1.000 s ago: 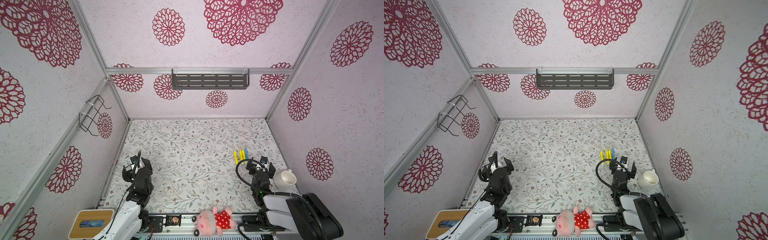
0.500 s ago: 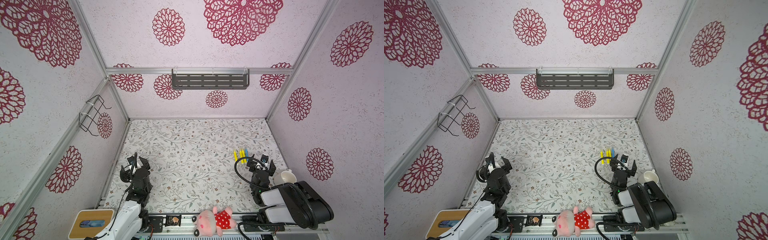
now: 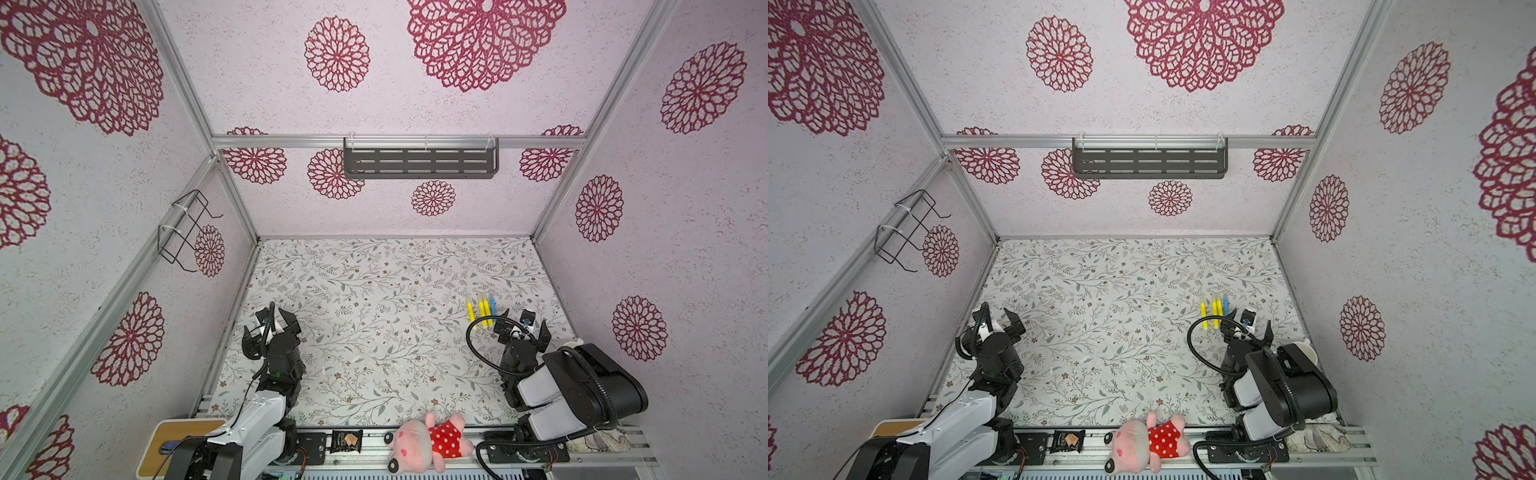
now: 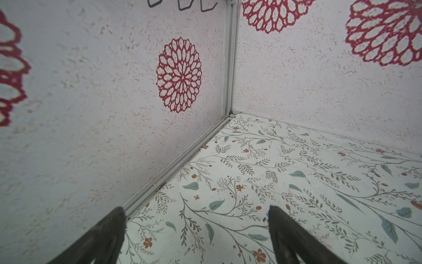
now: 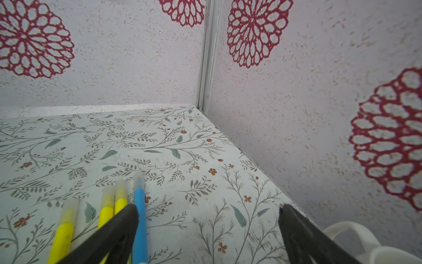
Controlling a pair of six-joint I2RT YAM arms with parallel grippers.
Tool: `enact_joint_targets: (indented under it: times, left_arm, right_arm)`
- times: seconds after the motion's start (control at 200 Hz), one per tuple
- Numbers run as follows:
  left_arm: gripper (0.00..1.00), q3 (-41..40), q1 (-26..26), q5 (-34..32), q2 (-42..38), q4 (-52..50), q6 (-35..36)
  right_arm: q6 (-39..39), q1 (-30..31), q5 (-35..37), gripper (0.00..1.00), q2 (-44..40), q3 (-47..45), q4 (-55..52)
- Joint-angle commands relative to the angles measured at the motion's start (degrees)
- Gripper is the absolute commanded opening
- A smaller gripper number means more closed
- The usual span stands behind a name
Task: Insert pens into pen caps
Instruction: Reset both arms
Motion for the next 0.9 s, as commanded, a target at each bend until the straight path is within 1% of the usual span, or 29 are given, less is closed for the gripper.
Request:
enact_joint_targets:
  times: [0.0, 0.505, 0.896]
  left_arm:
    - [0.99, -1.0, 0.9, 1.3, 1.3, 5.9, 1.2]
    - [0.99, 0.0, 3.6, 4.2, 10.9, 16.9, 2.8]
    - [0.99, 2.0, 5.3, 6.5, 16.7, 21.0, 3.6]
  right_arm:
    - [-0.1, -0.6, 1.4, 0.99, 0.4, 0.5, 7.0]
    - [0.1, -1.1, 0.5, 0.99, 1.0, 0.7, 7.0]
    - [-1.2, -1.1, -2.4, 0.99, 1.7, 1.2, 6.9]
